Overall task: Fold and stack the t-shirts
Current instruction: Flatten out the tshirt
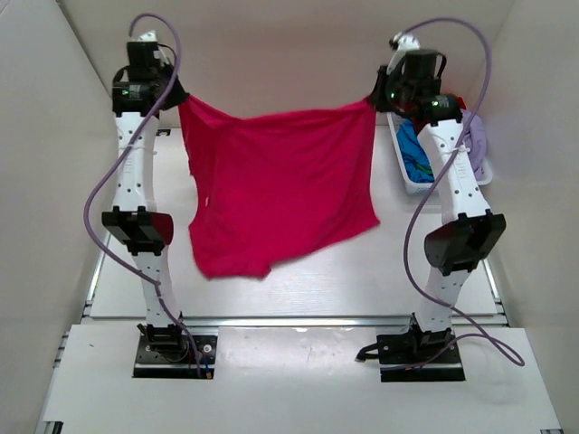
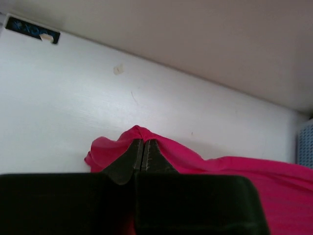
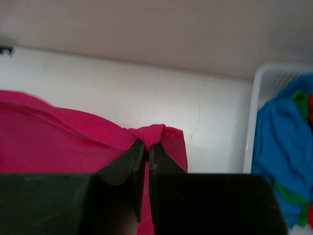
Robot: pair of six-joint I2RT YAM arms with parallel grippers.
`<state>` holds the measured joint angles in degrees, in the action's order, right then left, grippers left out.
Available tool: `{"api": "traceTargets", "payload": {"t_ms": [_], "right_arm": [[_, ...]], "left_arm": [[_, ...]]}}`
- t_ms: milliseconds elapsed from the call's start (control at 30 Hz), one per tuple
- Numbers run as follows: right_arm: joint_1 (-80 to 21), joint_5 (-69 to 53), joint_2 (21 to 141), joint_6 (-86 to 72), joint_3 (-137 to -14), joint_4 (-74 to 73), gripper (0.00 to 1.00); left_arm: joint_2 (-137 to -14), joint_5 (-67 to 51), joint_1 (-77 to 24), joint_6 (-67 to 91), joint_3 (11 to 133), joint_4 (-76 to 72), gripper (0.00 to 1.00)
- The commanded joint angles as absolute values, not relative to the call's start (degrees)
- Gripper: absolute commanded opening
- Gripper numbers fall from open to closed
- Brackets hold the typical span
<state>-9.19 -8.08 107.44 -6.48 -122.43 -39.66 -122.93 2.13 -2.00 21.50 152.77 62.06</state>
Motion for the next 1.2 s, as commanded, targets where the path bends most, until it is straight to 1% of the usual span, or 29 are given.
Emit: {"api": "traceTargets", "payload": {"t_ms": [0,67,133,267,300,467,500,567,600,633,700,767,800,867,933,967,1033,1100,1167], "right_arm": [[-9.1,-6.1,105.5,-3.5,-136.8,-36.7,0.0],[-9.1,-6.2,101.5,-3.2,-132.5,-33.9,0.01],[-9.8,-4.0,96.2,-1.5,-125.9,-30.9,0.0],[-9.5,-3.3,89.6,-0.9,-117.2,-30.2,0.0],[-9.4,-3.4,87.2,-0.9,-113.2,-30.0,0.0],[-8.6,-5.4,75.4,-1.2,-93.4,-26.4,0.0],[-8.9,-5.1,74.3,-1.1,-91.8,-26.4,0.0],[-10.6,-3.9,69.1,-0.9,-86.4,-27.9,0.0],[-11.5,-3.9,67.4,-0.6,-85.6,-28.6,0.0],[-13.0,-2.6,64.9,-0.6,-84.2,-30.4,0.0],[-14.7,-1.7,59.2,-1.6,-82.3,-34.4,0.0],[-15.9,-2.2,55.1,-3.3,-81.4,-38.0,0.0],[-15.8,-3.1,52.8,-3.7,-80.7,-39.4,0.0],[-14.7,-4.8,50.0,-3.5,-80.5,-40.4,0.0],[-11.4,-8.1,49.2,-3.1,-83.0,-41.8,0.0],[-9.3,-10.0,49.9,-2.7,-86.3,-43.1,0.0],[-11.5,-8.2,51.6,-3.1,-90.9,-44.4,0.0],[-11.6,-8.1,54.7,-2.8,-93.9,-45.4,0.0],[-10.0,-9.0,56.4,-2.2,-91.6,-43.6,0.0]], "left_arm": [[-112.2,-3.2,3.6,23.4,158.6,53.7,0.0],[-109.9,-6.0,5.8,24.3,158.6,53.0,0.0],[-106.8,-7.4,6.1,24.5,158.2,53.0,0.0],[-101.7,-5.0,2.6,23.0,155.5,55.1,0.0],[-101.2,-4.1,1.1,22.5,155.0,55.5,0.0],[-94.8,3.9,-5.1,19.3,145.8,63.6,0.0],[-94.1,5.5,-5.8,19.4,144.9,65.6,0.0],[-88.5,5.4,-6.2,19.9,139.9,67.5,0.0],[-84.1,6.0,-7.5,20.0,136.3,68.5,0.0],[-81.7,9.0,-10.1,20.0,133.8,69.4,0.0],[-72.4,12.3,-13.5,20.0,125.1,70.9,0.0],[-65.6,14.6,-14.9,20.4,118.3,70.9,0.0],[-62.4,17.5,-16.5,20.4,116.5,71.4,0.0],[-59.8,22.3,-18.6,20.5,117.9,71.6,0.0],[-59.8,23.6,-19.2,20.4,122.8,72.3,0.0],[-60.9,23.5,-19.2,20.5,127.0,72.7,0.0],[-63.7,22.1,-18.6,20.7,131.7,72.2,0.0],[-66.1,21.4,-17.4,21.0,131.7,72.5,0.0],[-67.8,19.3,-15.0,21.3,128.5,72.5,0.0]]}}
